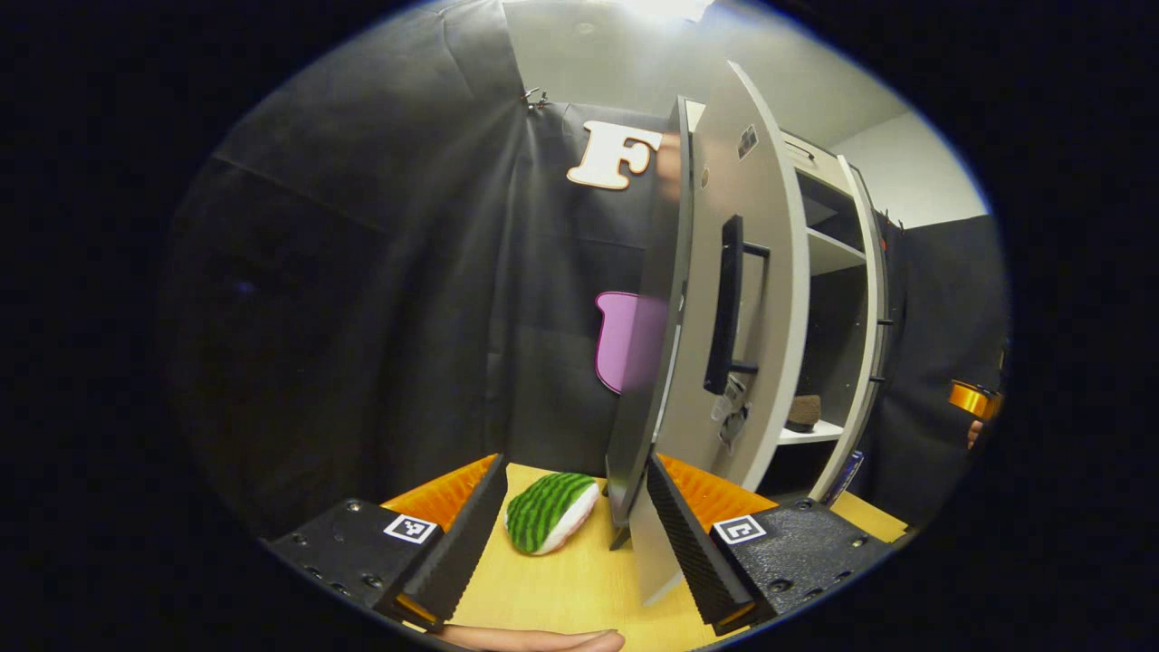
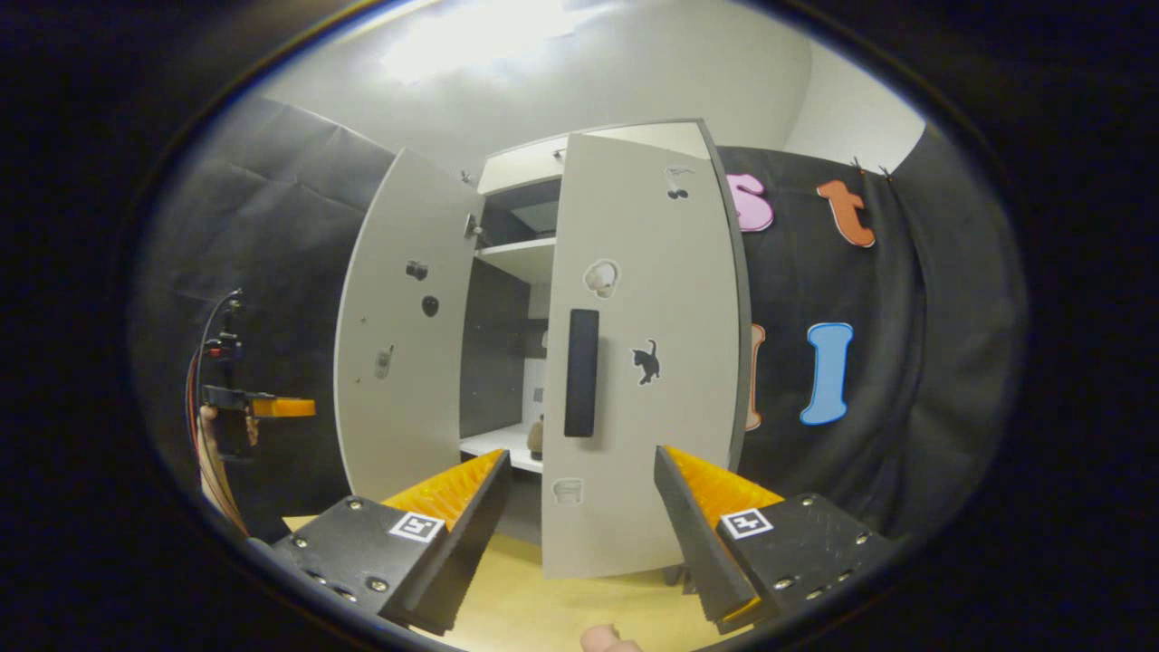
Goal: Grab one shoe with the right hand and put it into the shoe cabinet, grab the other shoe with the left hand and put it into the shoe cabinet; then close the right door with the right hand and the left door with the left hand.
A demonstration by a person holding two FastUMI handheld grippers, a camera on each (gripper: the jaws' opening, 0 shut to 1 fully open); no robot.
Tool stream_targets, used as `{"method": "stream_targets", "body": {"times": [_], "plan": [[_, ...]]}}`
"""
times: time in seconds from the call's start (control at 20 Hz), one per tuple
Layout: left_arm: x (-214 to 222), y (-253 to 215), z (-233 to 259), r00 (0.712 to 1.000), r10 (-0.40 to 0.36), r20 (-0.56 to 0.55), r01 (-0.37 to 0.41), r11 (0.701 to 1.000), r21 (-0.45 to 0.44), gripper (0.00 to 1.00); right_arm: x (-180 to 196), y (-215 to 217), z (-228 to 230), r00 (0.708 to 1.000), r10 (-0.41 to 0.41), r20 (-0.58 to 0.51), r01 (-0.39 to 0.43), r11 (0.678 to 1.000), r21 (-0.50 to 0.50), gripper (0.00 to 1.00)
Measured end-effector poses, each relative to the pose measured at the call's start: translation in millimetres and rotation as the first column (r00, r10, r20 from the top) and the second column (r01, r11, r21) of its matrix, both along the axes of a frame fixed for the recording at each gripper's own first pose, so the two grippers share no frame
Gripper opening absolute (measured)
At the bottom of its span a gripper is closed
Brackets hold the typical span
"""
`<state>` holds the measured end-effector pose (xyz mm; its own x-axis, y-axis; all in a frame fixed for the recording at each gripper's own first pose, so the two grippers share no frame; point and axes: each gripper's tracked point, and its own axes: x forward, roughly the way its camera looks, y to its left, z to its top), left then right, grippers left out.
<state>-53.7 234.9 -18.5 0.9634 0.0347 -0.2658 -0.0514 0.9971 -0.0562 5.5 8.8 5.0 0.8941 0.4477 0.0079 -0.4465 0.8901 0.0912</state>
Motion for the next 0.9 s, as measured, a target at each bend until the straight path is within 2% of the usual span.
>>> {"method": "stream_targets", "body": {"times": [0.1,0.25,0.3,0.45,0.5,0.6,0.9], "plan": [[20,-9,5,0.996,-0.086,-0.016,0.086,0.996,0.008,0.95,-20,13,0,0.999,0.051,0.000,-0.051,0.999,0.002,0.94],[47,4,23,0.997,-0.074,-0.002,0.074,0.997,-0.005,0.95,-48,18,1,0.996,0.083,0.011,-0.083,0.996,-0.010,0.94],[53,3,31,0.997,-0.080,0.013,0.080,0.997,-0.006,0.91,-55,18,0,0.996,0.082,0.019,-0.081,0.997,-0.018,0.95],[73,5,51,0.995,-0.077,0.056,0.074,0.995,0.066,0.95,-68,3,-16,1.000,0.008,-0.026,-0.009,0.999,-0.031,0.97],[78,-6,54,0.993,-0.108,0.057,0.103,0.992,0.078,0.90,-74,-1,-22,0.999,-0.013,-0.047,0.012,1.000,-0.026,0.95],[83,-31,51,0.988,-0.152,0.041,0.149,0.987,0.067,0.91,-87,7,-23,0.999,0.004,-0.054,-0.004,1.000,0.008,0.95],[86,-36,53,0.994,-0.108,-0.008,0.108,0.991,0.073,0.87,-114,-1,-16,1.000,-0.003,0.015,0.003,1.000,0.015,0.95]]}}
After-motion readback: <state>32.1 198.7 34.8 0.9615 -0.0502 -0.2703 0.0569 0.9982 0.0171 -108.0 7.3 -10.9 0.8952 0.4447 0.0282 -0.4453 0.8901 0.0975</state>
